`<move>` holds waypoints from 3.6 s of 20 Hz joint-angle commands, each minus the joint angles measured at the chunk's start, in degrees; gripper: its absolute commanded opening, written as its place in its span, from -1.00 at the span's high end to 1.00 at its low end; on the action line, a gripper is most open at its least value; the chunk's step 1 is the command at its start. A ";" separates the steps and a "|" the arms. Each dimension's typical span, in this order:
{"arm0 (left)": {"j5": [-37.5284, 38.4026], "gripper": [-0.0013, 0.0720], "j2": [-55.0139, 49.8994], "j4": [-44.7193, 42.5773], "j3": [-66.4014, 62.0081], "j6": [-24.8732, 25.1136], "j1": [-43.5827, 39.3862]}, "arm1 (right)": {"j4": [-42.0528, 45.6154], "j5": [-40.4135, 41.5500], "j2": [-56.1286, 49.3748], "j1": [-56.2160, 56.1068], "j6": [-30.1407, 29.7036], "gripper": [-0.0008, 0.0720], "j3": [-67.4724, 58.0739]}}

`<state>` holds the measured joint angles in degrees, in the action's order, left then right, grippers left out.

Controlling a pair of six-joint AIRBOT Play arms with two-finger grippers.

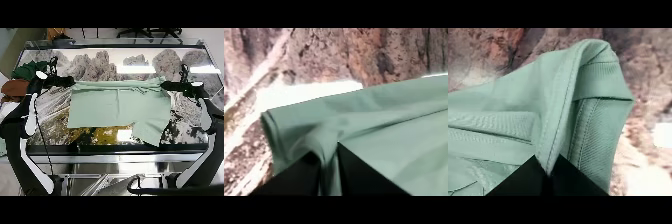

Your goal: Fold the shirts.

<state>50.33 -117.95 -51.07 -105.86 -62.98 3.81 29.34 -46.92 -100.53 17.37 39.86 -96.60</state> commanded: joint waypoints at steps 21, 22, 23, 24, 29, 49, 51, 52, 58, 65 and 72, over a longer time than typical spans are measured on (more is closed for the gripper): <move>27.67 -0.48 15.50 -2.71 34.88 -7.39 2.47 | 19.65 -30.14 33.38 27.06 23.30 -0.30 32.85; 27.87 -0.47 15.50 -2.34 35.28 -7.06 1.20 | 19.54 -30.38 34.03 26.84 23.39 -0.30 34.88; 28.44 -0.47 15.50 -2.45 35.08 -6.91 0.26 | 19.50 -31.17 34.71 26.75 23.41 -0.30 37.03; 29.14 -0.24 15.50 -2.43 34.36 -6.88 -0.28 | 19.52 -31.80 35.45 26.53 23.41 -0.30 39.23; 30.10 0.93 15.50 -2.32 29.51 -6.49 -0.50 | 19.28 -27.80 37.88 21.88 23.39 -0.46 50.27; 37.64 0.93 28.33 -17.20 45.72 -11.04 3.43 | 37.35 -31.63 52.74 7.87 40.33 0.93 57.16; 37.31 0.93 31.47 -17.42 48.72 -11.04 3.41 | 33.90 -30.12 56.37 7.78 38.36 0.93 56.96; 36.79 0.93 32.52 -16.98 48.98 -11.04 3.37 | 30.36 -27.80 57.55 7.78 35.32 0.93 56.22; 30.42 0.93 29.97 -6.97 33.97 -11.02 3.19 | 12.37 -12.33 48.85 3.06 20.28 0.93 41.79; 22.08 0.93 14.21 -4.46 12.96 -10.99 -0.28 | 12.87 -2.58 25.05 -4.02 16.85 0.93 26.73; 28.68 -0.69 2.49 -4.87 3.67 -13.64 -0.20 | 15.19 -1.70 22.53 -2.29 13.94 0.05 26.01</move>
<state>75.44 -111.61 -56.05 -98.61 -75.24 3.57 42.78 -48.95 -78.00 14.13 55.09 -70.02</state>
